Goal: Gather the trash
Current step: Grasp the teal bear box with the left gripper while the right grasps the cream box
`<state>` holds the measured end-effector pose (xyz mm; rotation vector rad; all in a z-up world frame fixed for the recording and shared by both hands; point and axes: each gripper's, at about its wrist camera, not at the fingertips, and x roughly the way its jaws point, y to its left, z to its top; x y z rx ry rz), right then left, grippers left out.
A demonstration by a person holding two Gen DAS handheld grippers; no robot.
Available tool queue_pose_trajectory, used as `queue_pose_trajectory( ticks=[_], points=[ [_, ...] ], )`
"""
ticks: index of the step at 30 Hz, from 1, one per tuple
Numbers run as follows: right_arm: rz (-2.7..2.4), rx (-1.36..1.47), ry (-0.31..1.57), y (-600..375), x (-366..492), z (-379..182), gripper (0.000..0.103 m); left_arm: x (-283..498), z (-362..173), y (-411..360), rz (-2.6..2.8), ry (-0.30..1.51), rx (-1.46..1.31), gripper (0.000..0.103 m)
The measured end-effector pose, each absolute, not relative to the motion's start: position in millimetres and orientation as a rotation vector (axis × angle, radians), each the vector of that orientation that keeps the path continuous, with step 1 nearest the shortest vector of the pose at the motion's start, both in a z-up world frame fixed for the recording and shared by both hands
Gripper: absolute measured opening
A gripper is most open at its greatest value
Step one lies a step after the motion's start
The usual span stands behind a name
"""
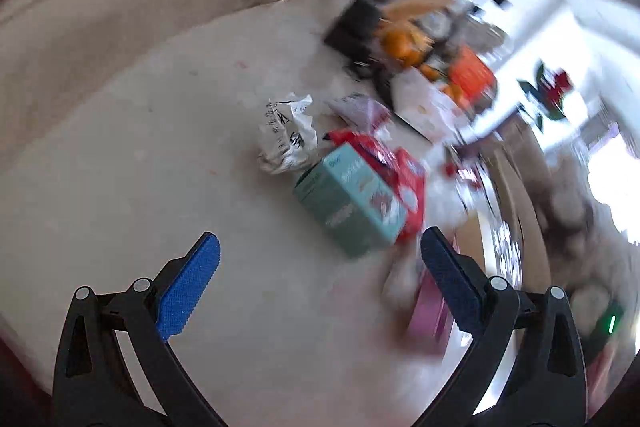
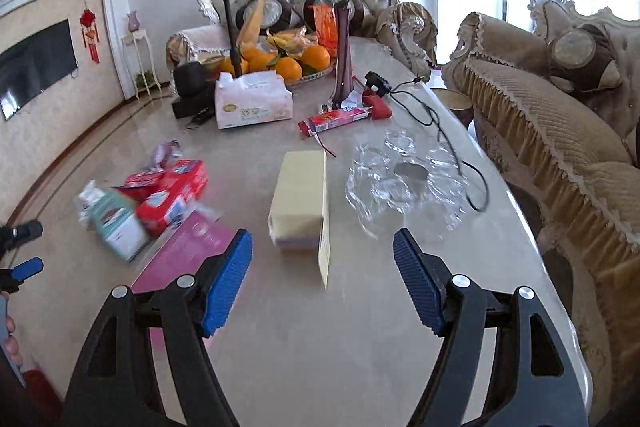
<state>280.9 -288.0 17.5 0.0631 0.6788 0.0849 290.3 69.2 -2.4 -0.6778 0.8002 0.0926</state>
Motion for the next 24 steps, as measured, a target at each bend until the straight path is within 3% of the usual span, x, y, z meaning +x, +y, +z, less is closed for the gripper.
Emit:
queue_pose_trajectory(
  ticks=[4,18,24],
  points=[
    [0.093,0.045,0.705,-282.9,306.5,11.0,0.069,330.7,-15.0,48.4,0.179,0.832,-0.760,0.097],
    [0.081,-0.019,0.767,-268.9,348.0,-10.1,0.069,383.1,-29.2,18.4,0.460,0.871,-0.537,0.097],
    [0.076,0.014,0.793,-270.2,357.8,-16.3,0.069,387.1,-38.9,29.2,0.428,0.921,-0.683,0.097]
  ],
)
